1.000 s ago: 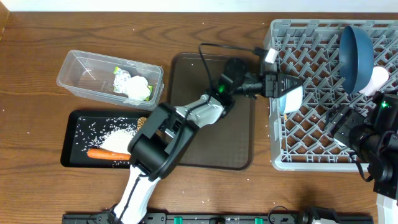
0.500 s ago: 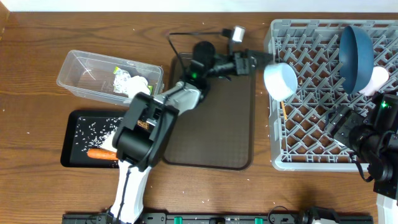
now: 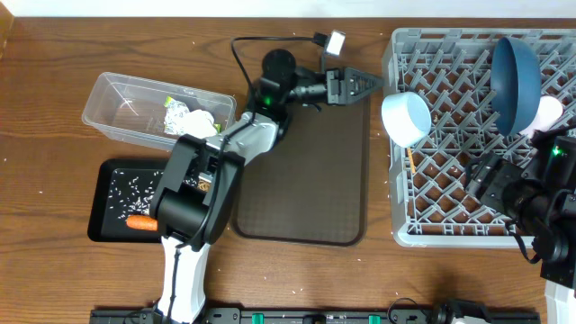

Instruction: Sort waste into correct bins and load items into the dishwasher rack

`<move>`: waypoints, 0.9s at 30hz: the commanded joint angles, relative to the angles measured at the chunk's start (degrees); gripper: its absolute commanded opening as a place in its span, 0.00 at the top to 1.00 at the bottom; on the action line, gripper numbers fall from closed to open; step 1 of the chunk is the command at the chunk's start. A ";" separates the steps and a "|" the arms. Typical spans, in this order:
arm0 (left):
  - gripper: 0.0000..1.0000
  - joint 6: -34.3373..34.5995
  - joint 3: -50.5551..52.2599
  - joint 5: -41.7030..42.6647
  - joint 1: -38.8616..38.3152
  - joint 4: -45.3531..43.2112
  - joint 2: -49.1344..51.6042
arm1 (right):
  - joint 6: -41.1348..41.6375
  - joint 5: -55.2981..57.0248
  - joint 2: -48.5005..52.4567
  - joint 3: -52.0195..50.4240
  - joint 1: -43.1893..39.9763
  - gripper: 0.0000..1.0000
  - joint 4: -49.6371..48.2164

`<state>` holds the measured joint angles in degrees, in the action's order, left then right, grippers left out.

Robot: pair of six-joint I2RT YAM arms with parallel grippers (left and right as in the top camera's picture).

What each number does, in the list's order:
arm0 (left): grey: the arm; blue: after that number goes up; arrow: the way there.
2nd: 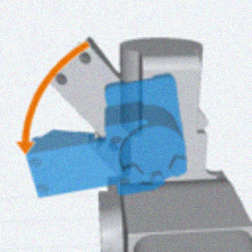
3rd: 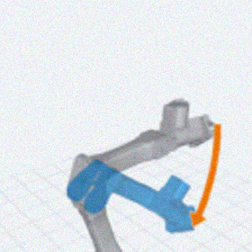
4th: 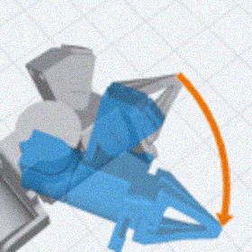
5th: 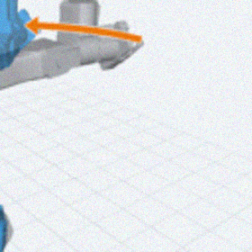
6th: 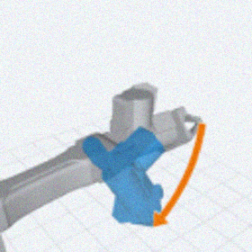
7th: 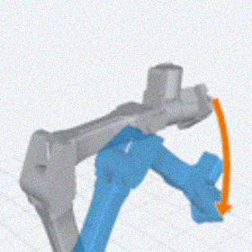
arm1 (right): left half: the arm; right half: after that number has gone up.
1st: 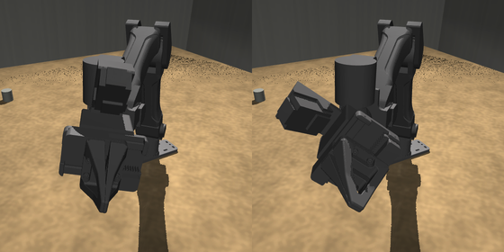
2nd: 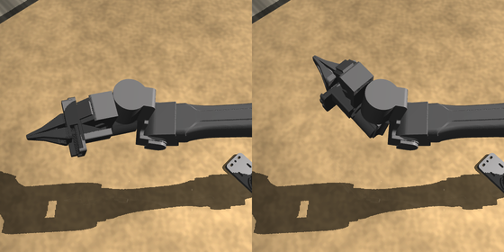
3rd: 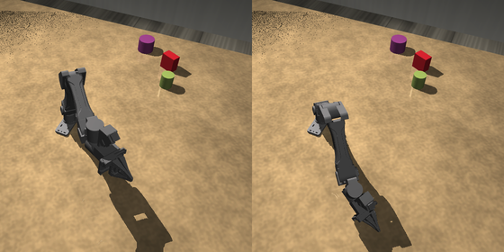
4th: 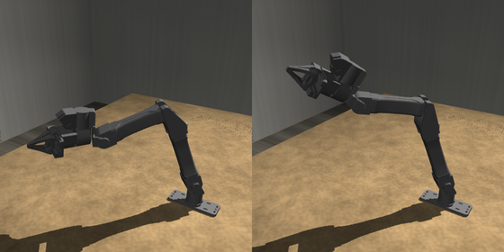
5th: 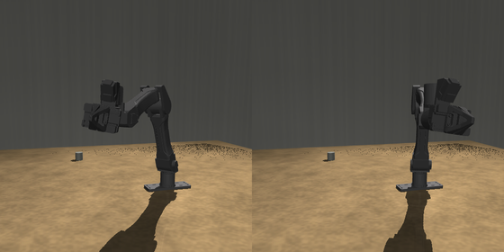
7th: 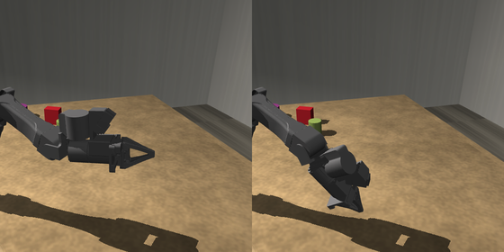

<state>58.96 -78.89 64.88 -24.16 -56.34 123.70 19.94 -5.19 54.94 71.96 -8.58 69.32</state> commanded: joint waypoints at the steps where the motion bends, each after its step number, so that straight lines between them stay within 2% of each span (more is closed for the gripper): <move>1: 0.02 0.11 -1.22 5.51 3.93 -0.24 -6.71 | -10.73 -13.25 -1.16 1.03 -0.76 0.17 -1.62; 5: 0.02 -1.03 -1.22 5.64 7.32 3.30 -13.97 | -12.52 -21.40 -2.82 1.07 -0.72 0.07 -5.20; 7: 0.02 -3.04 -1.22 5.40 9.14 8.17 -18.12 | -12.52 -24.22 -3.80 1.11 -0.72 0.04 -7.04; 10: 0.02 -7.58 -1.22 5.31 12.20 21.16 -25.00 | -12.28 -27.63 -5.44 1.11 -0.68 0.01 -9.16; 12: 0.02 -15.32 -1.22 3.30 14.23 34.12 -30.12 | -12.28 -28.57 -6.54 1.11 -0.33 0.01 -10.14; 14: 0.02 -24.65 -1.22 -3.54 15.82 49.90 -35.32 | -12.33 -28.44 -7.52 1.11 0.42 0.01 -10.71; 17: 0.02 -36.37 -1.22 -23.63 16.81 73.42 -44.00 | -12.33 -27.82 -8.31 1.11 1.07 0.01 -11.34; 18: 0.02 -38.53 -1.22 -29.64 16.81 78.77 -46.62 | -12.31 -27.85 -8.44 1.11 1.18 0.01 -11.45; 22: 0.02 -43.74 -1.22 -45.16 16.74 95.49 -56.39 | -12.31 -28.57 -8.57 1.11 1.95 0.01 -10.71; 27: 0.02 -44.35 -1.22 -61.59 16.74 111.91 -66.34 | -12.28 -31.50 -8.55 1.11 4.66 0.01 -10.19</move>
<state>19.33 -79.85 21.15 -7.44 50.70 62.00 8.47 -33.26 46.46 72.38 -5.72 58.96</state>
